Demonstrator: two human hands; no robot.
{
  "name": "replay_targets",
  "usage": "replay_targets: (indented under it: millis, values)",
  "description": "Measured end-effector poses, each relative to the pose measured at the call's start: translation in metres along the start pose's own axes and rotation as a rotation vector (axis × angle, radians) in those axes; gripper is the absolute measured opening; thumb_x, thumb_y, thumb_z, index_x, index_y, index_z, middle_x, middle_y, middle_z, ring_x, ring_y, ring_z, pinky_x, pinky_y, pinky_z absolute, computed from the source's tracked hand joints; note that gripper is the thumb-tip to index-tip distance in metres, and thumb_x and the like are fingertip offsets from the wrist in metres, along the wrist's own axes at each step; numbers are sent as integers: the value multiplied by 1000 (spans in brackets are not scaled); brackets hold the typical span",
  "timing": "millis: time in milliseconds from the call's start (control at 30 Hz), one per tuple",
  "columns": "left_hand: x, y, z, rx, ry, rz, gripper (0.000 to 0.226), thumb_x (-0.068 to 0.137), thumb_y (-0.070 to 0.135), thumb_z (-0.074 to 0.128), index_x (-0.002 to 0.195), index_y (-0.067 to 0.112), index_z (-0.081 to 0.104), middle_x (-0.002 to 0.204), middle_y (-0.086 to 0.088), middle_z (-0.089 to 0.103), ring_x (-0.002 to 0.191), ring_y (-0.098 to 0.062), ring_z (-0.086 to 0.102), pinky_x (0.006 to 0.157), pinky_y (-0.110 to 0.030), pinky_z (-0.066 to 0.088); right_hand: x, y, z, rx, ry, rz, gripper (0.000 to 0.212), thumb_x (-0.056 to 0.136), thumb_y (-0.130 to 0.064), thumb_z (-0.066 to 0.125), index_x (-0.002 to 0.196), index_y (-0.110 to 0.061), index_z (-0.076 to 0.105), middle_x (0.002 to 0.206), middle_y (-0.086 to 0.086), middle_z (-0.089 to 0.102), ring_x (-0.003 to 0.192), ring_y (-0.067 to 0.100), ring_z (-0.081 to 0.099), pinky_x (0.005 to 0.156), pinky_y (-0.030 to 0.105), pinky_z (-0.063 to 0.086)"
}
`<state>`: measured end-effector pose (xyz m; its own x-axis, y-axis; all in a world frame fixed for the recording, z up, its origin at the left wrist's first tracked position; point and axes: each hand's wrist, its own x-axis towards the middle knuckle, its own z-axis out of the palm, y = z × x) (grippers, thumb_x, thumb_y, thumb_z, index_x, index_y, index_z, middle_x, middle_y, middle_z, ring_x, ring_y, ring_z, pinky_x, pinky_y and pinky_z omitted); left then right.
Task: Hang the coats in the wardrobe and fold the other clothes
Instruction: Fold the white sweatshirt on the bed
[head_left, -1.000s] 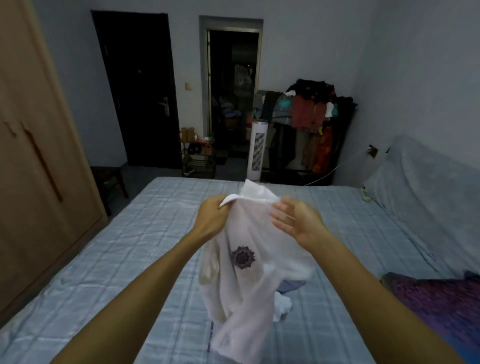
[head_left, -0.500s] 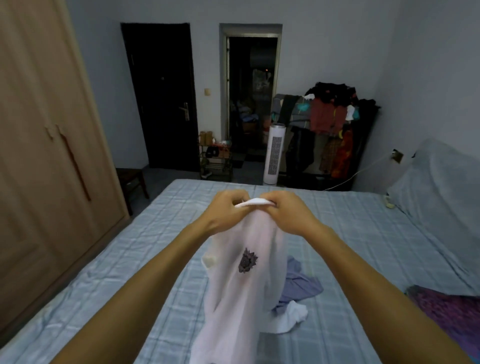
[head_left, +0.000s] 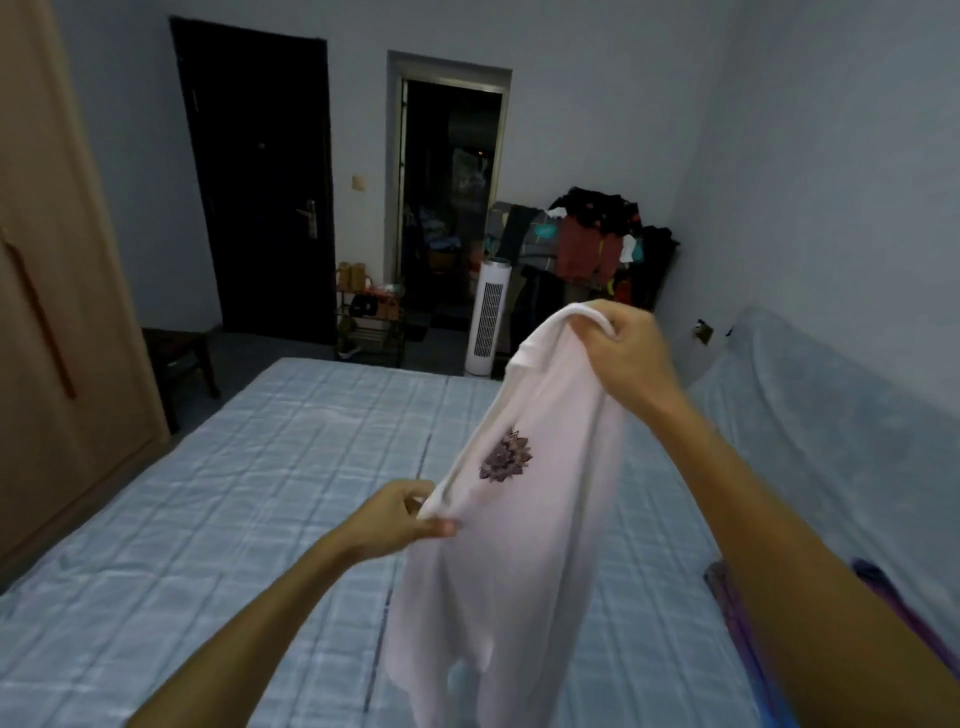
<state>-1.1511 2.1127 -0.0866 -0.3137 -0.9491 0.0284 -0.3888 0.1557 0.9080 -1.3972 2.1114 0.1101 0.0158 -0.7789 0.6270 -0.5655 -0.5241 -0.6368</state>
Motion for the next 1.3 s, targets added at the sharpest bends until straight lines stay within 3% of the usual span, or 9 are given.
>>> replay_targets:
  millis: [67, 167, 400, 533, 633, 733, 900, 1100, 1300]
  values:
    - [-3, 11, -12, 12, 42, 0, 29, 76, 34, 75, 81, 5, 71, 52, 8, 53, 45, -5, 44, 46, -22, 38, -5, 8, -15, 31, 87, 39, 27, 92, -15, 56, 76, -35, 65, 71, -18, 61, 61, -7, 51, 57, 12, 38]
    - [-8, 14, -27, 8, 229, 61, 41, 77, 49, 69, 72, 9, 65, 55, 10, 54, 54, -4, 49, 56, -27, 44, -16, 20, -28, 27, 115, 85, 25, 92, -20, 56, 74, -35, 66, 68, -15, 60, 61, -3, 49, 61, 20, 40]
    - [-33, 62, -38, 91, 767, 94, 26, 94, 29, 54, 77, 10, 57, 69, 0, 53, 61, -7, 45, 61, -29, 35, -55, 42, -33, -32, 47, 142, 14, 91, -25, 59, 85, -32, 70, 76, -16, 65, 72, 5, 59, 58, 21, 42]
    - [-56, 90, -47, 218, 833, 203, 20, 94, 33, 55, 80, 20, 61, 75, 4, 61, 69, -6, 53, 66, -29, 42, -77, 37, -42, -54, -143, 198, 13, 80, -38, 71, 70, -30, 70, 69, -9, 67, 66, 11, 61, 58, 27, 44]
    - [-77, 104, -58, 352, 881, 319, 16, 94, 36, 53, 84, 27, 63, 75, 11, 61, 68, -3, 54, 65, -30, 44, -97, 25, -53, -86, -186, 181, 14, 87, -37, 65, 78, -29, 72, 71, -3, 68, 67, 16, 61, 59, 29, 44]
    - [-106, 110, -75, 691, 847, 465, 33, 95, 43, 41, 92, 20, 64, 82, 2, 65, 72, -16, 58, 63, -35, 49, -115, 12, -56, -125, -47, 153, 15, 92, -34, 58, 89, -29, 71, 73, -11, 65, 69, 11, 58, 57, 27, 39]
    - [-169, 114, -107, 968, 852, 580, 37, 93, 44, 42, 87, 17, 66, 74, -1, 63, 62, -21, 59, 50, -32, 45, -160, -26, -30, -12, 279, 265, 22, 97, -34, 50, 93, -20, 67, 80, 0, 61, 72, 16, 53, 63, 28, 36]
    - [-243, 101, -135, 1020, 919, 718, 43, 96, 43, 43, 77, 12, 65, 67, -5, 59, 52, -23, 56, 40, -31, 40, -212, -92, -1, -96, 508, 225, 27, 98, -34, 48, 102, -16, 67, 85, -6, 59, 78, 16, 53, 66, 27, 34]
    - [-283, 98, -150, 982, 927, 790, 52, 97, 47, 39, 76, 8, 66, 65, -6, 57, 50, -21, 53, 43, -24, 33, -228, -115, -10, -247, 568, 25, 31, 97, -36, 50, 98, -12, 70, 84, 11, 64, 73, 23, 55, 61, 31, 35]
